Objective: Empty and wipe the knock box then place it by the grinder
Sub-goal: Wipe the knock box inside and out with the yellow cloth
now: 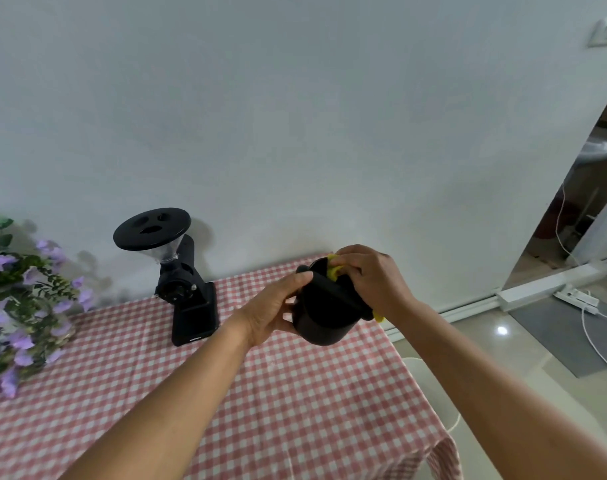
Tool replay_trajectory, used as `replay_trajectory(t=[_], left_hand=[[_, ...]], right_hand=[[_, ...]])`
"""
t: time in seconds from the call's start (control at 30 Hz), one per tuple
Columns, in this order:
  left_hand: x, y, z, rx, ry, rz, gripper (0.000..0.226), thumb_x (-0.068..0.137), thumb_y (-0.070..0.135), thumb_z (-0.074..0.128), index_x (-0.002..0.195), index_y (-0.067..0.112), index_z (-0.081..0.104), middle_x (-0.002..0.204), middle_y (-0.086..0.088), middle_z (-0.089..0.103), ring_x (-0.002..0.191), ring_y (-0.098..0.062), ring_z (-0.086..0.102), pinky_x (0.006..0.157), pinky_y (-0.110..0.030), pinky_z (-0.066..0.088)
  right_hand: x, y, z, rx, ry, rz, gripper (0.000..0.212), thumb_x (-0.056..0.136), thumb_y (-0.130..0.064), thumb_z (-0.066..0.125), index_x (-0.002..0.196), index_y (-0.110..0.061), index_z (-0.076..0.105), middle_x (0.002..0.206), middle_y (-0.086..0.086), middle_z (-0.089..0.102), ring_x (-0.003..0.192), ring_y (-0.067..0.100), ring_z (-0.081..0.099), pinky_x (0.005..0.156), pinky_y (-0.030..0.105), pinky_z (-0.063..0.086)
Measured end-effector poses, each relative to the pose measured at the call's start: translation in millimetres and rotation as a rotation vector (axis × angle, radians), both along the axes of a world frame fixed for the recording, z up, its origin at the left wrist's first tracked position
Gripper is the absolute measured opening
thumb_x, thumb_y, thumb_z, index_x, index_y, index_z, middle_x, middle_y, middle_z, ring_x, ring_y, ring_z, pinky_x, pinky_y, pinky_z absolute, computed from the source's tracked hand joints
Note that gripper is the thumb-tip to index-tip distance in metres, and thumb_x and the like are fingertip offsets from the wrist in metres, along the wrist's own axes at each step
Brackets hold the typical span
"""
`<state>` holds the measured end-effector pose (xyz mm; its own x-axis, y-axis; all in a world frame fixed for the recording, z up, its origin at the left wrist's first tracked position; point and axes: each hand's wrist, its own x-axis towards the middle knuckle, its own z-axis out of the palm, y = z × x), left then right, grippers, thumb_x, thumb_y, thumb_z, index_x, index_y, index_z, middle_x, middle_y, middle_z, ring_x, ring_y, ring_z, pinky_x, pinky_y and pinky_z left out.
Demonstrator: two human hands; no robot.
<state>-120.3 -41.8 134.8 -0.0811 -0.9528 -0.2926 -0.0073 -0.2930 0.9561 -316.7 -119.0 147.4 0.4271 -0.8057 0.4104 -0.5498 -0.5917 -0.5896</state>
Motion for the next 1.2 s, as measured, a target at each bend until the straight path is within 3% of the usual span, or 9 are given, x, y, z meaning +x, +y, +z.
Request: replay_trajectory(t=[0.1,0.27,0.37,0.57,0.63,0.77,0.9,1.07,1.2], left_hand=[[-3,0,-5,0.031,0.029,0.079,0.056,0.081,0.06,0.069,0.126,0.027,0.067,0.128,-0.003,0.07,0.117,-0.033,0.064,0.089,-0.055,0.059],[-3,2,-15,0.016,0.058,0.235,0.038,0.085,0.045,0.072,0.119,0.028,0.072,0.119,0.0,0.074,0.117,-0.032,0.064,0.095,-0.059,0.055],[-4,5,-18,-0.02,0.155,0.309,0.032,0.083,0.037,0.076,0.114,0.031,0.075,0.111,0.005,0.077,0.116,-0.031,0.064,0.095,-0.06,0.054],[2,6,-24,-0.064,0.193,0.275,0.047,0.075,0.034,0.081,0.122,0.032,0.072,0.121,0.002,0.074,0.121,-0.031,0.063,0.099,-0.061,0.052],[5,5,-20,-0.047,0.151,0.212,0.043,0.08,0.031,0.079,0.122,0.032,0.072,0.122,0.0,0.074,0.12,-0.032,0.064,0.098,-0.06,0.053],[9,0,-8,0.017,0.058,0.074,0.039,0.085,0.034,0.076,0.123,0.033,0.071,0.122,-0.002,0.074,0.114,-0.032,0.068,0.095,-0.055,0.056],[11,-1,-4,0.033,0.017,0.052,0.043,0.08,0.037,0.08,0.122,0.035,0.072,0.119,0.0,0.075,0.112,-0.029,0.069,0.096,-0.053,0.056],[9,1,-17,-0.045,0.091,0.286,0.041,0.076,0.027,0.082,0.116,0.03,0.074,0.121,0.001,0.074,0.114,-0.025,0.067,0.089,-0.052,0.058],[7,1,-24,-0.08,0.121,0.405,0.035,0.081,0.021,0.079,0.112,0.033,0.073,0.11,0.011,0.075,0.108,-0.016,0.067,0.083,-0.045,0.059]], right_hand=[[3,3,-4,-0.029,0.04,-0.001,0.03,0.092,-0.003,0.058,0.104,-0.021,0.078,0.119,-0.006,0.069,0.105,0.015,0.064,0.094,0.024,0.049],[3,4,-12,-0.06,0.108,0.038,0.028,0.094,-0.011,0.059,0.111,-0.025,0.076,0.126,-0.006,0.068,0.113,0.015,0.064,0.101,0.026,0.048],[1,4,-15,0.02,0.025,-0.016,0.028,0.095,-0.012,0.056,0.11,-0.026,0.076,0.124,-0.008,0.068,0.11,0.015,0.064,0.099,0.027,0.047],[1,5,-20,0.129,-0.039,-0.062,0.027,0.095,-0.012,0.057,0.104,-0.026,0.078,0.118,-0.008,0.07,0.109,0.014,0.063,0.096,0.022,0.044],[0,3,-14,0.065,-0.006,-0.027,0.028,0.093,-0.006,0.057,0.104,-0.022,0.078,0.119,-0.005,0.07,0.109,0.015,0.064,0.098,0.021,0.044],[4,7,-4,-0.278,0.093,0.215,0.025,0.088,-0.001,0.06,0.1,-0.014,0.078,0.115,0.002,0.073,0.104,0.024,0.068,0.09,0.037,0.057],[1,2,-6,-0.446,0.168,0.304,0.025,0.083,0.003,0.066,0.1,-0.011,0.077,0.114,0.006,0.073,0.099,0.028,0.07,0.081,0.036,0.059],[-3,-1,-19,-0.009,0.212,0.059,0.032,0.093,-0.008,0.051,0.11,-0.026,0.072,0.122,-0.007,0.067,0.103,0.022,0.066,0.088,0.037,0.054],[0,2,-27,0.194,0.351,-0.008,0.026,0.098,-0.015,0.046,0.11,-0.013,0.07,0.113,0.006,0.06,0.107,0.028,0.06,0.09,0.034,0.045]])
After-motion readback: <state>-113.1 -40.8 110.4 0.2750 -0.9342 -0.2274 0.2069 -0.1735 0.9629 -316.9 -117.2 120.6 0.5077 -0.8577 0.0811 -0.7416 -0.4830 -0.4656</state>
